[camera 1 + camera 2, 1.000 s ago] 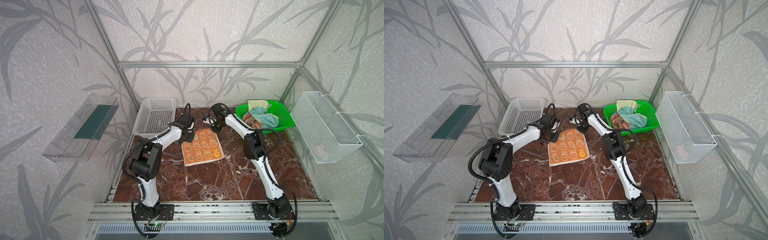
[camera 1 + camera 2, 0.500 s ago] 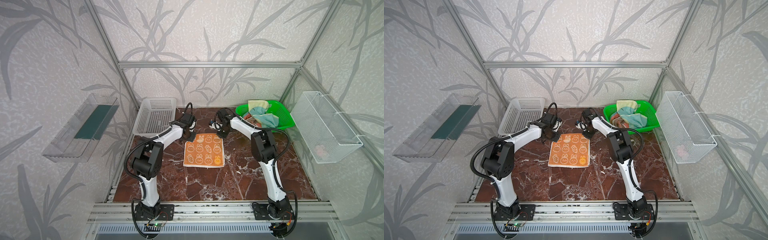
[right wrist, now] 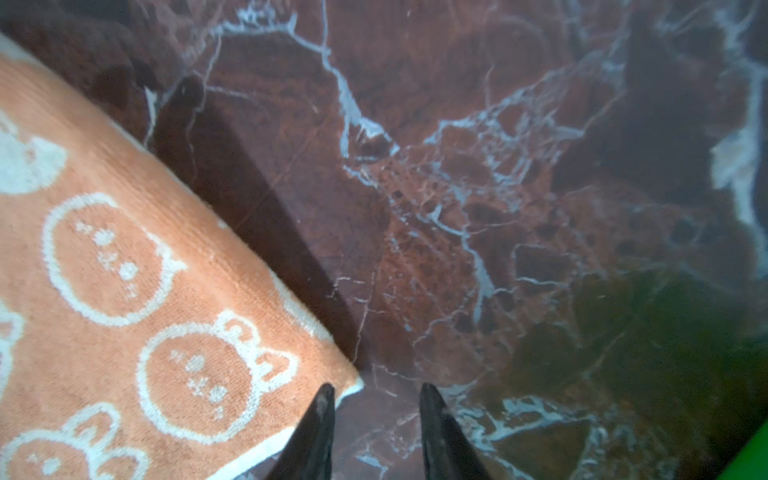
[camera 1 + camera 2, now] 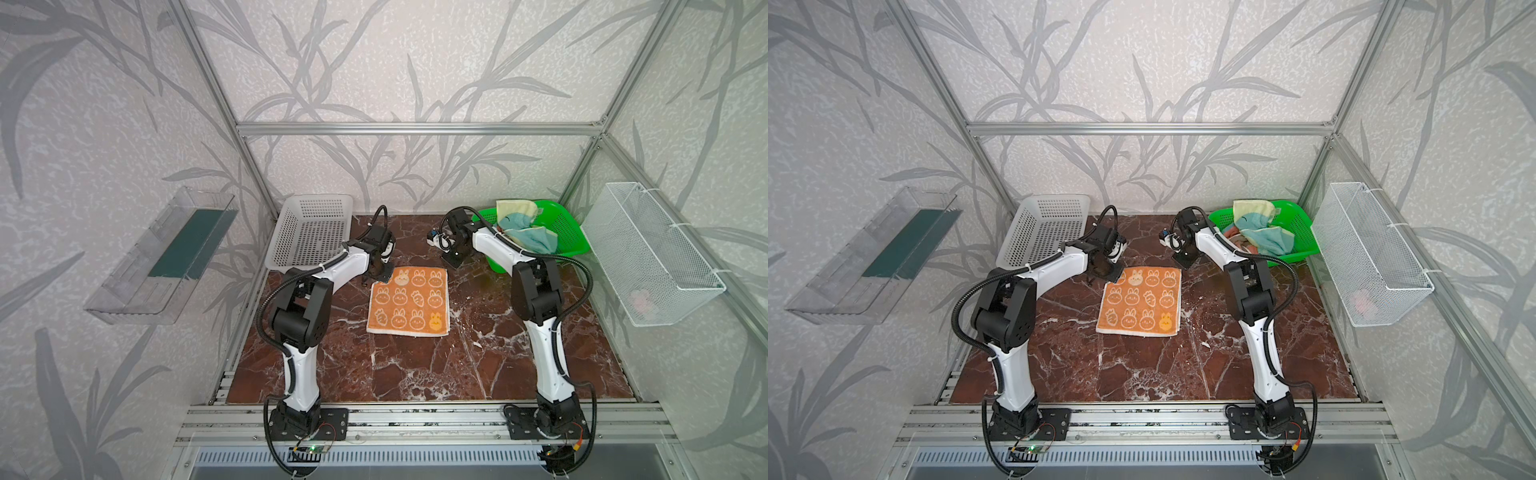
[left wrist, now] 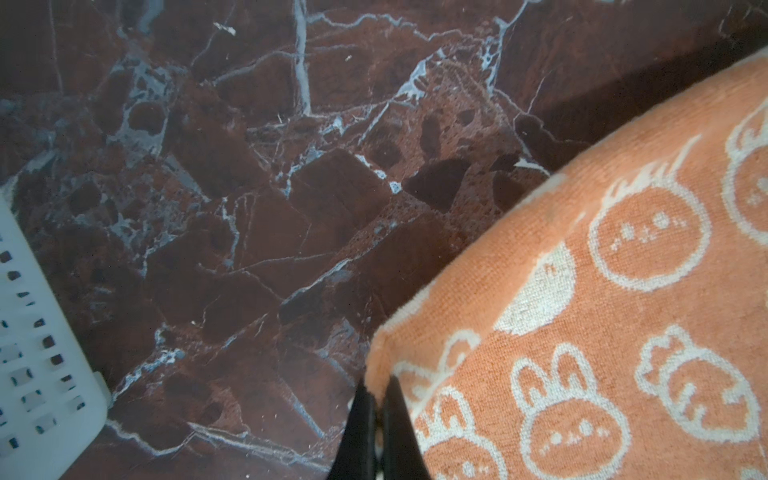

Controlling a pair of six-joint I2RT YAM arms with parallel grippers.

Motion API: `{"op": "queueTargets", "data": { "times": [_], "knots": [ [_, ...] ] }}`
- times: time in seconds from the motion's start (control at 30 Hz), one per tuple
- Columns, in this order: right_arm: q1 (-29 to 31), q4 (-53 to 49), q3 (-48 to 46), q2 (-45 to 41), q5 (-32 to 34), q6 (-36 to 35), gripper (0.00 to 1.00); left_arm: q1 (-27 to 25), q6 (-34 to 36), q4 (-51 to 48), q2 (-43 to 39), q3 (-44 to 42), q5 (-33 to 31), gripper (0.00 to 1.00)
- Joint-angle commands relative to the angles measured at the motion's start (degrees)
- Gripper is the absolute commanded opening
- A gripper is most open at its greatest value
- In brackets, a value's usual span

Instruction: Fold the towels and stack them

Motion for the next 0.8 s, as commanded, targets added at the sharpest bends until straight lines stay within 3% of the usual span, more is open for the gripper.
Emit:
{"op": "queueTargets", "data": {
  "times": [0.0,0.23,0.77],
  "knots": [
    [0.04,-2.04,2.55,0.67,-2.58,-1.23,0.36,-0.26,0.77,-1.25,1.06,1.79,-0.73,0.0],
    [0.04,-7.93,7.72,5.11,-2.95,-3.12,0.36,-0.26,0.84,-1.77,1.06,2.03,-0.91,0.0],
    [0.09,-8.44,5.44,6.34,-0.14,-4.27,0.37,-0.7,0.75,-2.14,0.96,2.25,-1.41,0.0]
  ]
}}
